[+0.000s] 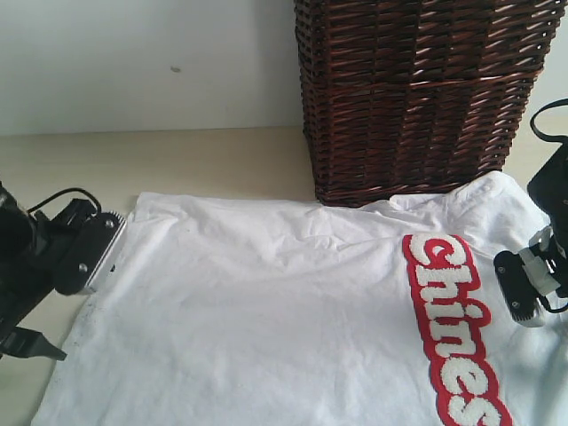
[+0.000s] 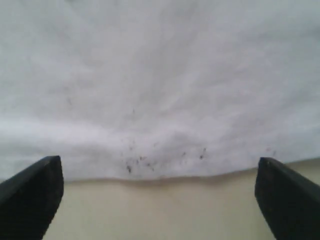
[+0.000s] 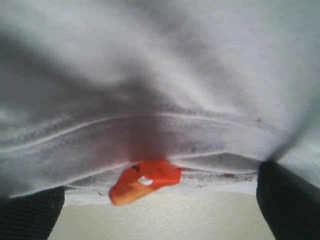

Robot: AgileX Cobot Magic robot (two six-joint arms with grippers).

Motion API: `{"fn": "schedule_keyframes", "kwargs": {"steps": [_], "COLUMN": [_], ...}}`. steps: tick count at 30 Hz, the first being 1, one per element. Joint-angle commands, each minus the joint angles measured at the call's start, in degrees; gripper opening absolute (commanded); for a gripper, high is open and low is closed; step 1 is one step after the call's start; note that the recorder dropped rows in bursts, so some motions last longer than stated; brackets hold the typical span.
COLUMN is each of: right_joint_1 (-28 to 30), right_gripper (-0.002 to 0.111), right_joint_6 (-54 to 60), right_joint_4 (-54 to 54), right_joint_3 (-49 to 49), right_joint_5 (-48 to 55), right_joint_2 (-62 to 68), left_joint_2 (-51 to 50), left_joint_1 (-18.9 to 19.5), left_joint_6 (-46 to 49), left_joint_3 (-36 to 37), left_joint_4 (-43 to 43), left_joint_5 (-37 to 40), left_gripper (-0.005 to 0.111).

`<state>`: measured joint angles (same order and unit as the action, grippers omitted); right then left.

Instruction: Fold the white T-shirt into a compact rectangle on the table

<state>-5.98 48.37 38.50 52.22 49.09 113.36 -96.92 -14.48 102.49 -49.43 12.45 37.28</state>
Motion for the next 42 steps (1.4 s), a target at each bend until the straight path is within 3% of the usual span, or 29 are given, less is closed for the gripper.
{"fn": "schedule_keyframes", "kwargs": {"steps": [1, 6, 16, 22, 31, 42], "right_joint_1": [0.65, 0.65, 0.65, 0.65, 0.65, 0.65], "right_gripper": [0.105, 0.105, 0.105, 0.105, 0.105, 0.105], "right_joint_6": [-2.06, -2.06, -2.06, -2.06, -2.06, -2.18], "right_joint_4": [-6.79, -6.79, -6.91, -7.13, -5.54, -5.54], "right_joint_3": [-1.01, -1.01, -1.01, -1.01, -1.01, -1.01], "right_joint_5": [-13.53, -13.53, -13.53, -13.64, -13.85, -13.64], "right_joint_2": [3.43, 3.43, 3.43, 3.43, 3.43, 3.43], "left_joint_2": [-0.14, -2.95, -9.64, -9.61, -9.99, -11.26], "left_joint_1": [1.83, 1.83, 1.83, 1.83, 1.83, 1.83], "left_joint_6": [5.49, -1.06, -2.74, -8.66, -7.76, -8.54], "left_joint_3": [-4.82, -4.27, -4.17, -4.17, -3.53, -2.62], "left_joint_4": [9.23, 2.65, 3.97, -3.89, -2.17, -2.17], "left_joint_5": [11.04, 6.97, 3.08, -0.38, 2.42, 0.50], "left_gripper": [0.104, 0.104, 0.104, 0.104, 0.104, 0.104]}}
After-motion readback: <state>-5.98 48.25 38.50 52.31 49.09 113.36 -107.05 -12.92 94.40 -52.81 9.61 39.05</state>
